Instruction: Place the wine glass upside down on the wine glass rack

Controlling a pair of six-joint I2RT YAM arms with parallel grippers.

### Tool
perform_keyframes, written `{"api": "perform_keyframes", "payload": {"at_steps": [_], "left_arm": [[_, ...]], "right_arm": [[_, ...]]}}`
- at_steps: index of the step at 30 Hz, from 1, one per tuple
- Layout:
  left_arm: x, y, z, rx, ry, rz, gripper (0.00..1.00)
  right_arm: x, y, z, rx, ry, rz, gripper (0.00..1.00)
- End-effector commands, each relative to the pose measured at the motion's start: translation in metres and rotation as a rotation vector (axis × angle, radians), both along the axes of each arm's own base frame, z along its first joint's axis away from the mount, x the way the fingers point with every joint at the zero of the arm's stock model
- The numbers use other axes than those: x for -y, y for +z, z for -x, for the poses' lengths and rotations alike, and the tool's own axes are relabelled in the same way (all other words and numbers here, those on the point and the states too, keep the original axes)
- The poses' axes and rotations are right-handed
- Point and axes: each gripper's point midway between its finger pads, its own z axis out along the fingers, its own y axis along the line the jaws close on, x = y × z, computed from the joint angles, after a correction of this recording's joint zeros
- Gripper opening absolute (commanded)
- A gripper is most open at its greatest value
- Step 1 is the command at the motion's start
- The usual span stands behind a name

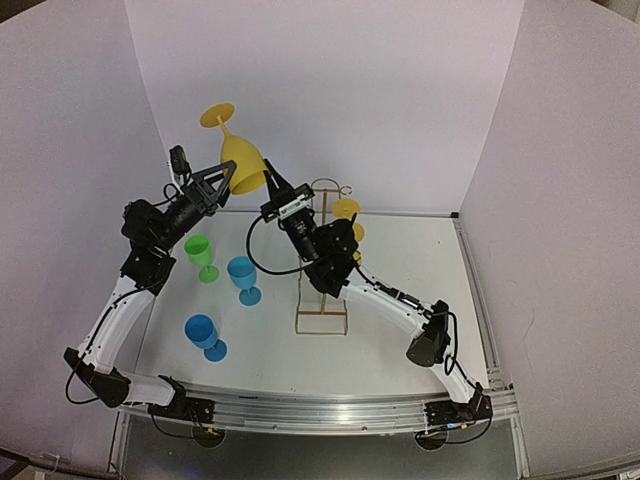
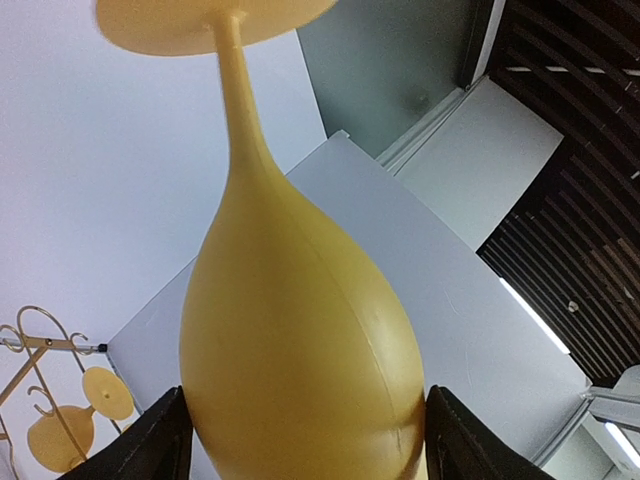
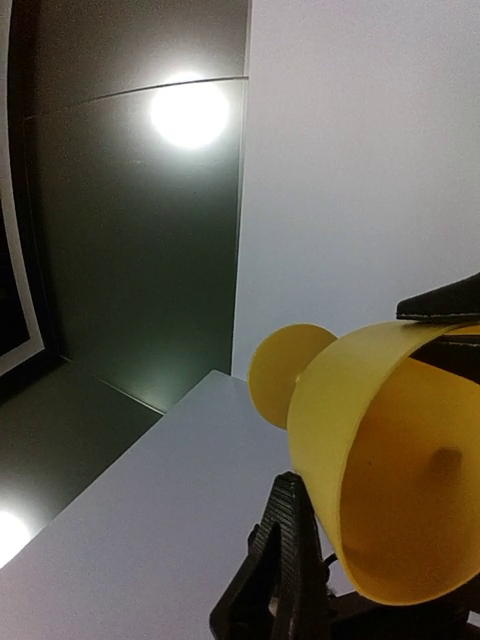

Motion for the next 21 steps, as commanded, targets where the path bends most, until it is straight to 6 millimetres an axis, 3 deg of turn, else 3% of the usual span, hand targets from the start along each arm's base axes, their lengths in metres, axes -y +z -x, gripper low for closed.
{"api": "perform_keyframes", "payload": {"at_steps": [1, 5, 7, 9, 12, 21], "left_arm": [[0.008, -0.003, 0.008, 0.004, -0.038, -0.027, 0.45], [0.007, -0.014, 0.009, -0.010, -0.031, -0.046, 0.35], [0.010, -0.021, 0.009, -0.019, -0.044, -0.059, 0.43], [0.012, -0.027, 0.011, -0.024, -0.063, -0.072, 0.58], [0.019, -0.033, 0.016, -0.022, -0.116, -0.085, 0.69], [0.021, -0.027, 0.022, 0.017, -0.147, -0.077, 0.80]], "right_arm": [[-0.067, -0.056, 0.029, 0.062, 0.106, 0.283, 0.00], [-0.068, -0.060, 0.031, 0.085, 0.083, 0.326, 0.00], [-0.067, -0.057, 0.031, 0.105, 0.059, 0.334, 0.00], [-0.068, -0.054, 0.031, 0.140, 0.028, 0.353, 0.00], [-0.072, -0.054, 0.034, 0.184, 0.002, 0.397, 0.00], [-0.079, -0.060, 0.037, 0.233, -0.029, 0.455, 0.00]]}}
